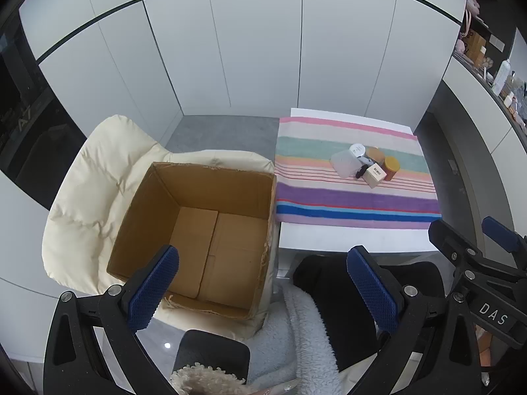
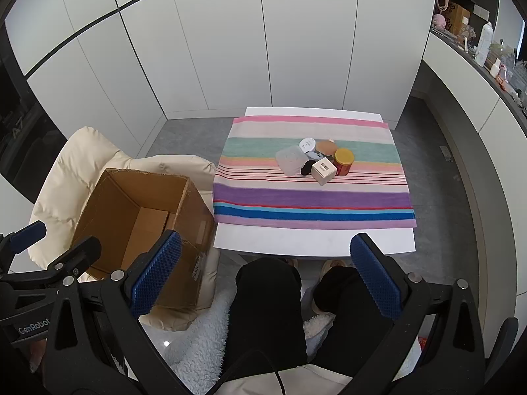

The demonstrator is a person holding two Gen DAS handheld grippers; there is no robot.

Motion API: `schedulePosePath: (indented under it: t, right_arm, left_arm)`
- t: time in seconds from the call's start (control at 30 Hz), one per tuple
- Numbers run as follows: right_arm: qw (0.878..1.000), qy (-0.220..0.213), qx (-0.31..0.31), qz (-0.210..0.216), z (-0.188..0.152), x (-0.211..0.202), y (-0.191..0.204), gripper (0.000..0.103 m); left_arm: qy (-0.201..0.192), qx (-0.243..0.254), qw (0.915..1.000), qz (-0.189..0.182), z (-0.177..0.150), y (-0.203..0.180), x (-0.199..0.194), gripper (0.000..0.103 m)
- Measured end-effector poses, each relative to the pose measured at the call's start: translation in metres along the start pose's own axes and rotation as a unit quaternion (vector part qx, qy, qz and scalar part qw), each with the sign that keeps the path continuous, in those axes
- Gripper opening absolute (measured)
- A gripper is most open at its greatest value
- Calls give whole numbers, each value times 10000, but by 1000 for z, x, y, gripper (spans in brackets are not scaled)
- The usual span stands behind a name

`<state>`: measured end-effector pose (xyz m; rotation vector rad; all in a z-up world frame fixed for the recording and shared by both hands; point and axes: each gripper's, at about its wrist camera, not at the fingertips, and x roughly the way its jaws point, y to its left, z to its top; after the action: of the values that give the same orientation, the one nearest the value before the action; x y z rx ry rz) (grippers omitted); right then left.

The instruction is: Organize objects

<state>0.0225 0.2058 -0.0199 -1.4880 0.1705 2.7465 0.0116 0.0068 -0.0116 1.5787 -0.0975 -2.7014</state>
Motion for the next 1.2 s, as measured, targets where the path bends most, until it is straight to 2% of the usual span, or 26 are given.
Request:
schedulePosePath:
  t: [0.37,0.5,0.83,1.0,1.07,1.2]
  right_arm:
    - [10000,4,-5,18,-1,3,-4,103]
    - [10000,-7,-34,64,0,5,-6,103]
    - [9999,-68,21,117,0,4,-36,103]
    - [9998,-102,78,147,0,1,-56,103]
    - [9998,-150,65,102,1,0,-64,103]
    - [9998,-178,9,37,3,-1,-79,103]
  left_arm:
    - [32,-56,10000,8,1,-5,5,103]
    - [-38,-71,9997,229,7,-11,7,103]
    - [24,63,9999,141,9,-46,9,103]
    - [123,68,9999,-75,8,-64,12,103]
    - [157,-13,9999,19,7,-72,15,103]
    - [312,-5,9995,-70,8,-87,23,103]
